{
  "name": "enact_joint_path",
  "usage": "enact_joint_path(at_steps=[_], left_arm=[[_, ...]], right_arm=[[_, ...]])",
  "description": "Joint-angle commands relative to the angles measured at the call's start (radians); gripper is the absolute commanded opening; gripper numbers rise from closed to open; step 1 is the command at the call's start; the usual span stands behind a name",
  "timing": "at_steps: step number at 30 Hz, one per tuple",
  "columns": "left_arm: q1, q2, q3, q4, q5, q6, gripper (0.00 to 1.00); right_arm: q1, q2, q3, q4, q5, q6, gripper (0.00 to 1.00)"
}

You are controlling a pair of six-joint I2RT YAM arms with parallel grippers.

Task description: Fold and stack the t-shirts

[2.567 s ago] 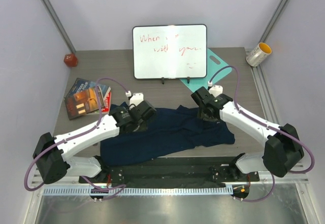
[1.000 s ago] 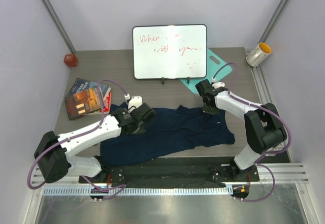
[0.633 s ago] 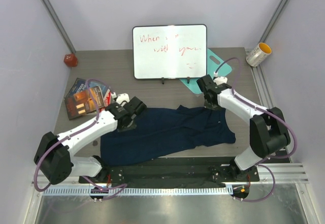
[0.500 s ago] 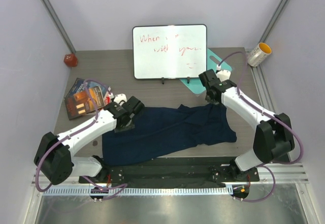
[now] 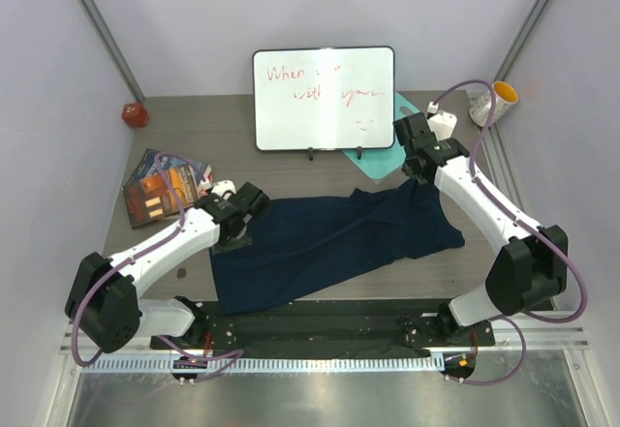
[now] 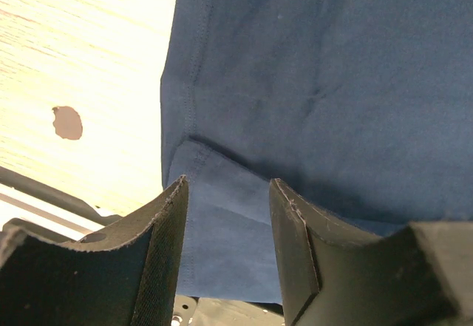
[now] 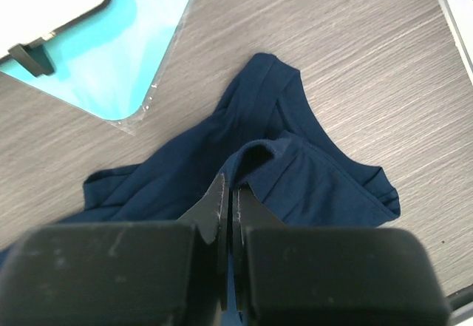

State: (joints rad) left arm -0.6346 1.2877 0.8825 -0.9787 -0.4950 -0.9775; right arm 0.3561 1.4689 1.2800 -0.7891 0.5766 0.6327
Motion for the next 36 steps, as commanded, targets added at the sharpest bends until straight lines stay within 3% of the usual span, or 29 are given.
enact_joint_path(at_steps=[1, 2, 4, 6, 23, 28, 36], left_arm=[[0.004, -0.002, -0.004, 0.003, -0.004, 0.019, 0.49], [0.004, -0.004, 0.001, 0.002, -0.004, 0.02, 0.49], [0.004, -0.007, 0.007, 0.002, -0.004, 0.026, 0.49], [0.004, -0.007, 0.016, 0.002, -0.001, 0.033, 0.49], [0.004, 0.009, -0.01, 0.034, 0.024, 0.053, 0.48], [0.004, -0.002, -0.001, 0.034, 0.019, 0.051, 0.48], [0.004, -0.06, 0.033, 0.003, 0.039, 0.037, 0.49]], right_arm=[[-0.002, 0.04, -0.019, 0.01, 0.009, -0.019, 0.04], [-0.002, 0.069, -0.024, 0.008, 0.006, -0.028, 0.11], [-0.002, 0.102, -0.027, 0.013, -0.009, -0.036, 0.35], [-0.002, 0.151, -0.025, 0.017, -0.012, -0.044, 0.38], [-0.002, 0.203, -0.059, 0.109, -0.073, -0.091, 0.41], [-0.002, 0.208, -0.024, 0.122, -0.152, -0.105, 0.43], [-0.002, 0.144, -0.034, 0.134, -0.213, -0.137, 0.47]])
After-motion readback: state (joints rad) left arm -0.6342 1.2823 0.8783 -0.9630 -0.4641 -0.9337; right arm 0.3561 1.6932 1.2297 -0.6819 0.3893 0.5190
